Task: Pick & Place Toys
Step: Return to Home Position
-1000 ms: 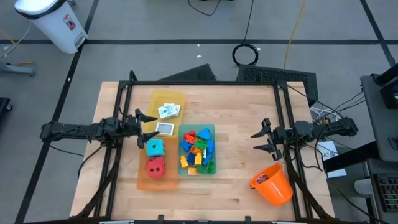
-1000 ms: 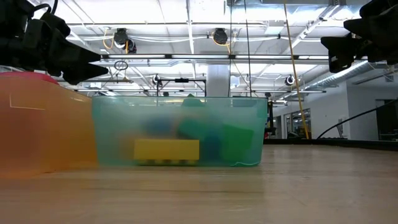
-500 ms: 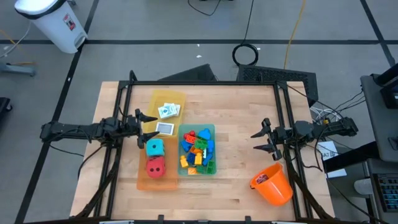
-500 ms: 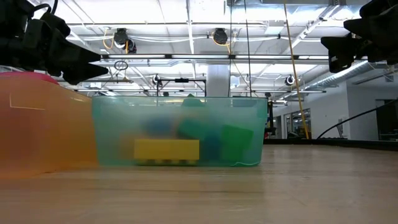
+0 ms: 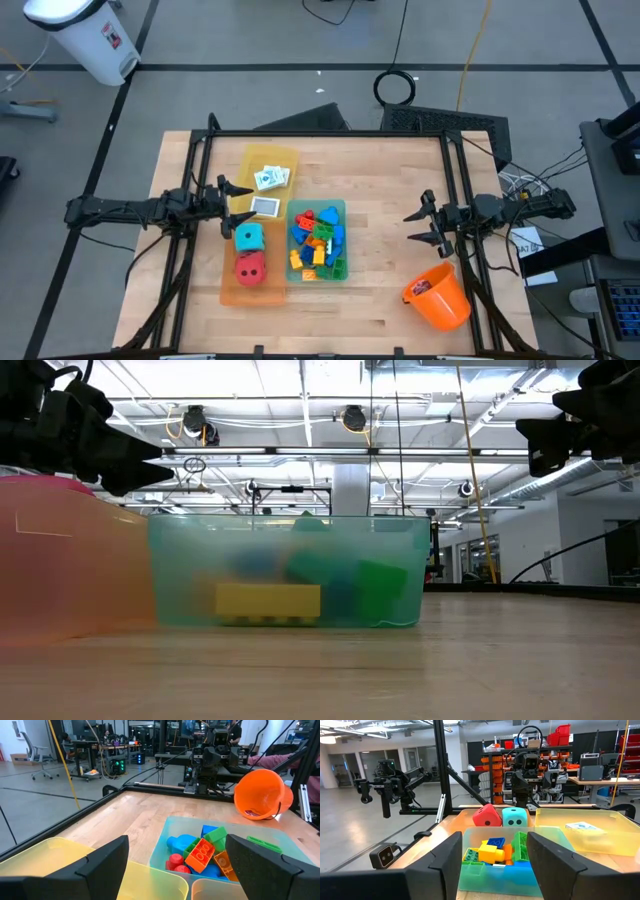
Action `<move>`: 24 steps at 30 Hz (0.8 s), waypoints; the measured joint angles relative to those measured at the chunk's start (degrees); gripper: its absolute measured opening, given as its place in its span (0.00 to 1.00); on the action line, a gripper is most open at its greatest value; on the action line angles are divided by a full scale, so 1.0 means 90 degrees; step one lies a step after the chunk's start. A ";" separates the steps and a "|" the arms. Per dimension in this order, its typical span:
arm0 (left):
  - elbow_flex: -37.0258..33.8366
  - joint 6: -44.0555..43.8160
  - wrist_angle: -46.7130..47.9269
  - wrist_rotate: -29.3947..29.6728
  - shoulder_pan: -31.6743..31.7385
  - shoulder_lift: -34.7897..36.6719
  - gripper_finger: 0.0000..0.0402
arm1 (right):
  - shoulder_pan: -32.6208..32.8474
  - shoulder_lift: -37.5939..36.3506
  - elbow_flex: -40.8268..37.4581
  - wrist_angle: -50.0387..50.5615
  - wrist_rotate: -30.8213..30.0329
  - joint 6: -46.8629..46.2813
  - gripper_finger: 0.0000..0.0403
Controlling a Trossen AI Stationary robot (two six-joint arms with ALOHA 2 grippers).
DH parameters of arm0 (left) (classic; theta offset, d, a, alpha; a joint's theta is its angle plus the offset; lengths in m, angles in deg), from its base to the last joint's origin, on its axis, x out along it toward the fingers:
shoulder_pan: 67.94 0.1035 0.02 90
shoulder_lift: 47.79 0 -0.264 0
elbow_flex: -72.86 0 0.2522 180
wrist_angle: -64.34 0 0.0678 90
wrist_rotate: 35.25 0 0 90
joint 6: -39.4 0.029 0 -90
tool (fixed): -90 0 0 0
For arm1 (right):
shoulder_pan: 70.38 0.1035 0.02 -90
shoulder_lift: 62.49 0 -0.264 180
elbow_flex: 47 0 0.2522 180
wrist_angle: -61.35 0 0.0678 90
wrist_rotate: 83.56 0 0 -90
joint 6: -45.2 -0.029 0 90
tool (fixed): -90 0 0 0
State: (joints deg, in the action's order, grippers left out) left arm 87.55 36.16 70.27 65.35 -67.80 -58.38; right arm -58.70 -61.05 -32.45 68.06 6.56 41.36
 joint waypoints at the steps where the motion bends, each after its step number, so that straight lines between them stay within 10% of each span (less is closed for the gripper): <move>1: 0.0000 0.0000 0.0000 0.0000 0.0000 0.0000 0.84 | 0.0000 0.0000 0.0000 0.0000 -0.0002 0.0000 0.47; 24: 0.0000 0.0000 0.0000 0.0001 0.0001 0.0000 0.84 | 0.0000 0.0000 0.0007 0.0000 -0.0001 0.0000 0.47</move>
State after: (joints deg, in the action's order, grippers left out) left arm 87.55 36.16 70.27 65.36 -67.79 -58.38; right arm -58.70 -61.05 -32.38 68.06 6.55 41.36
